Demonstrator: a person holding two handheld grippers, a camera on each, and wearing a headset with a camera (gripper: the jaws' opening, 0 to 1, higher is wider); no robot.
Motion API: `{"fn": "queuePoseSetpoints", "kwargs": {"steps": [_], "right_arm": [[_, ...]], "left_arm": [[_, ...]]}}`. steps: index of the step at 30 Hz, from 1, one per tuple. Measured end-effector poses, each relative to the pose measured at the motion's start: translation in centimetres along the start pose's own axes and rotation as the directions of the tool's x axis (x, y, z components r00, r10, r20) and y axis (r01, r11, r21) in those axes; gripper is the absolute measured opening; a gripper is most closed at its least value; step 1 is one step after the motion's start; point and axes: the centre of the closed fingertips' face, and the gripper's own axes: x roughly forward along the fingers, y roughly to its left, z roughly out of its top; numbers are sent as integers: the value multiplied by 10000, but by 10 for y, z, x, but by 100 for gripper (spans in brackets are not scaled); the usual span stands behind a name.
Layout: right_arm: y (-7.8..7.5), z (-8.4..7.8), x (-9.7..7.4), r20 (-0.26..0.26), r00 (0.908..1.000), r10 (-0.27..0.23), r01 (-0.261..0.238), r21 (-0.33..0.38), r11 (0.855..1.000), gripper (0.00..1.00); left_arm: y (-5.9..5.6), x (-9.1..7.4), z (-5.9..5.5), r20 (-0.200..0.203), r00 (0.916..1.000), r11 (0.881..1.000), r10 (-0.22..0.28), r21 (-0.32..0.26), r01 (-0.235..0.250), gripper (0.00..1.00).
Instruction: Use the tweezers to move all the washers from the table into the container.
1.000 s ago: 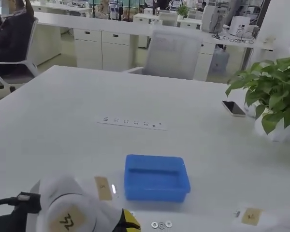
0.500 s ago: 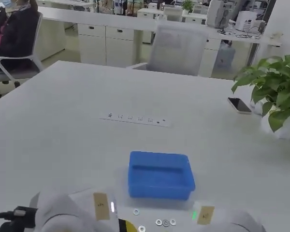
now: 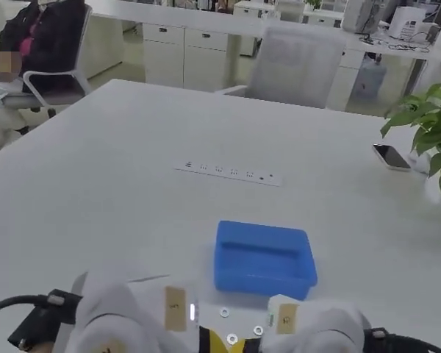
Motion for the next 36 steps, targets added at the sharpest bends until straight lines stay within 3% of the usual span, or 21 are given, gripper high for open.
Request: {"fn": "queuePoseSetpoints", "kwargs": {"steps": [2, 10, 13, 14, 16, 19, 21, 23, 25, 26, 27, 28, 29, 30, 31, 33, 34, 36], "right_arm": [[2, 0, 3, -117, 9999, 102, -106, -421, 9991, 6], [0, 1, 7, -195, 9998, 82, -92, -520, 9986, 5], [-1, 1, 7, -104, 9999, -9, 4, -505, 9987, 4], [-2, -1, 7, -185, 9998, -35, 26, -511, 9987, 3], [-3, 0, 7, -46, 10000, -72, 72, -89, 9999, 3], [-4, 0, 6, -5, 9999, -127, 127, 124, 9998, 3], [-4, 0, 6, 27, 9999, -154, 153, 272, 9995, 3], [-5, 0, 6, 69, 9997, -214, 210, 539, 9983, 3], [-6, 0, 5, 114, 9996, -243, 234, 727, 9971, 3], [-6, 0, 4, 149, 9995, -273, 260, 845, 9961, 2], [-8, 1, 2, 240, 9991, -361, 335, 1034, 9941, 2], [-10, 3, 1, 326, 9985, -443, 403, 1154, 9925, 3], [-14, 6, -2, 519, 9966, -636, 553, 1484, 9874, 3], [-16, 8, -4, 621, 9955, -721, 606, 1698, 9836, 3], [-20, 9, -7, 713, 9942, -802, 650, 1955, 9785, 3], [-30, 9, -12, 784, 9916, -1031, 832, 2248, 9709, 3], [-34, 9, -13, 784, 9905, -1126, 921, 2293, 9690, 3], [-45, 10, -17, 825, 9877, -1327, 1091, 2437, 9637, 3]], "left_arm": [[1, 0, -1, 13, 10000, 10000, -16, 85, 16, 0], [5, -3, -4, 216, 9997, 9991, 107, -400, -98, 0], [11, -3, -4, 178, 9971, 9953, 738, -645, -725, 0], [13, -4, -5, 138, 9942, 9900, 1062, -946, -1044, 0], [13, -5, -1, 498, 9904, 9783, 1290, -1697, -1189, 2], [23, -16, 0, 817, 9744, 9437, 2097, -2776, -1798, 16], [37, -29, -4, 865, 9413, 8913, 3264, -3598, -2760, 24], [46, -45, -14, 684, 9027, 8217, 4248, -4475, -3528, 31], [56, -61, -24, 436, 8492, 7428, 5262, -5097, -4341, 45], [58, -68, -28, 377, 8276, 7129, 5600, -5309, -4581, 53], [61, -79, -38, 142, 7888, 6582, 6145, -5603, -5028, 57], [63, -85, -46, -181, 7631, 6205, 6460, -5698, -5388, 60], [64, -94, -60, -801, 7280, 5802, 6809, -5475, -6030, 63], [68, -102, -73, -1321, 6798, 5331, 7214, -5206, -6669, 66], [69, -106, -80, -1585, 6515, 4988, 7419, -5188, -6943, 70], [71, -110, -93, -2078, 6166, 4471, 7594, -5219, -7265, 84], [72, -112, -96, -2232, 6003, 4268, 7680, -5205, -7395, 89], [73, -113, -97, -2270, 5867, 4118, 7773, -5214, -7474, 94]]}}
